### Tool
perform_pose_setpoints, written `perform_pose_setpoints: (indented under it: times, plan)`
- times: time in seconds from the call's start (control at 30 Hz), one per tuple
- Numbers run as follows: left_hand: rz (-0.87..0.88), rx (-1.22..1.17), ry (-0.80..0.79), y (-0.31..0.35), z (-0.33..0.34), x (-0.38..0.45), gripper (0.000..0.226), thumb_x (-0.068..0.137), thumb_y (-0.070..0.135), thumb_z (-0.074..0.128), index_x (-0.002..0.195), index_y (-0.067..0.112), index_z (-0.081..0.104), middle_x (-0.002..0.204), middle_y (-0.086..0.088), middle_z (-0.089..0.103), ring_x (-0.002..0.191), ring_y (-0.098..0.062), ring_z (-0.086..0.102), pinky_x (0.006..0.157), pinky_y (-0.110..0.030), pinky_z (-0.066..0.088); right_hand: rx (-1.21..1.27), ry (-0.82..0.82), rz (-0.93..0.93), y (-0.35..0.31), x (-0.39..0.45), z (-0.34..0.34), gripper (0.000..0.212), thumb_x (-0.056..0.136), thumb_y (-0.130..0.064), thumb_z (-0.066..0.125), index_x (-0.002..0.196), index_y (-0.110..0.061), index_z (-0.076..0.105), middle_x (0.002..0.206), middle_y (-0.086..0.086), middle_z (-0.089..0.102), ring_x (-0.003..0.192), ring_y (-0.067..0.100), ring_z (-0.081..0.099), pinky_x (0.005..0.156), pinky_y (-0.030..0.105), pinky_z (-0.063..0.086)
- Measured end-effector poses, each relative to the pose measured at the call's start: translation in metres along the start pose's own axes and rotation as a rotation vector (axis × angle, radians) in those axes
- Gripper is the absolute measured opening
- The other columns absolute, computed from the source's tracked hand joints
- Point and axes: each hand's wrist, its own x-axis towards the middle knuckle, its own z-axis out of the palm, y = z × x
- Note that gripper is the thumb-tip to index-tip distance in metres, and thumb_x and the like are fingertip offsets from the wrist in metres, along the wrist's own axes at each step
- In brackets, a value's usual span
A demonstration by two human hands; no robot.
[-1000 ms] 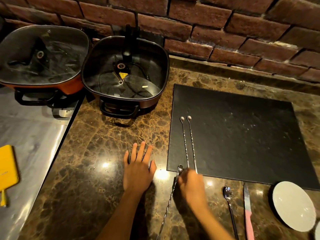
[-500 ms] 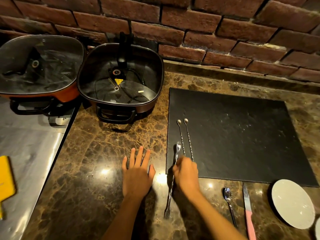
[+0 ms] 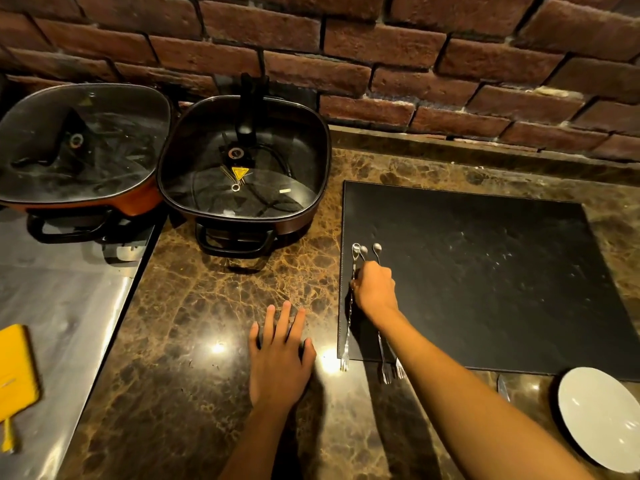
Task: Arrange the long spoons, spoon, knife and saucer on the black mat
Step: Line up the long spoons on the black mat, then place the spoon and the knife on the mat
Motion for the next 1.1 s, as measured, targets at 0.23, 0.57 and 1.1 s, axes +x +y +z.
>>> perform_pose_setpoints:
  times: [0.23, 0.57, 1.1]
  plan:
    - [0.045, -0.034, 0.060, -0.005, 0.006, -0.003, 0.056, 0.099, 0.040, 0.040, 0.152, 0.024, 0.043, 0.163, -0.008, 0.036, 0.151, -0.031, 0.034, 0.119, -0.057, 0.028, 0.191, 0.174, 0.152, 0.119, -0.066, -0.066, 0.011, 0.087, -0.008, 0.055, 0.081, -0.004, 0.063, 0.081, 0.018, 0.070, 0.082, 0.036, 0.065, 0.070, 0.037, 0.048]
    - [0.451, -0.301, 0.181, 0.137, -0.006, -0.046, 0.050, 0.090, 0.018, 0.057, 0.139, 0.011, 0.057, 0.154, -0.017, 0.046, 0.145, -0.031, 0.042, 0.118, -0.045, 0.036, 0.186, 0.067, 0.267, 0.224, -0.193, -0.047, 0.013, 0.081, -0.019, 0.071, 0.081, -0.015, 0.058, 0.077, 0.003, 0.064, 0.076, 0.024, 0.064, 0.064, 0.026, 0.039]
    - [0.611, -0.013, -0.382, 0.189, 0.008, -0.076, 0.073, 0.083, 0.058, 0.054, 0.147, 0.023, 0.050, 0.155, -0.004, 0.050, 0.144, -0.024, 0.047, 0.116, -0.046, 0.020, 0.052, 0.036, 0.208, 0.227, -0.190, -0.040, 0.010, 0.082, -0.011, 0.054, 0.076, -0.018, 0.051, 0.077, 0.002, 0.062, 0.068, 0.018, 0.060, 0.060, 0.027, 0.044]
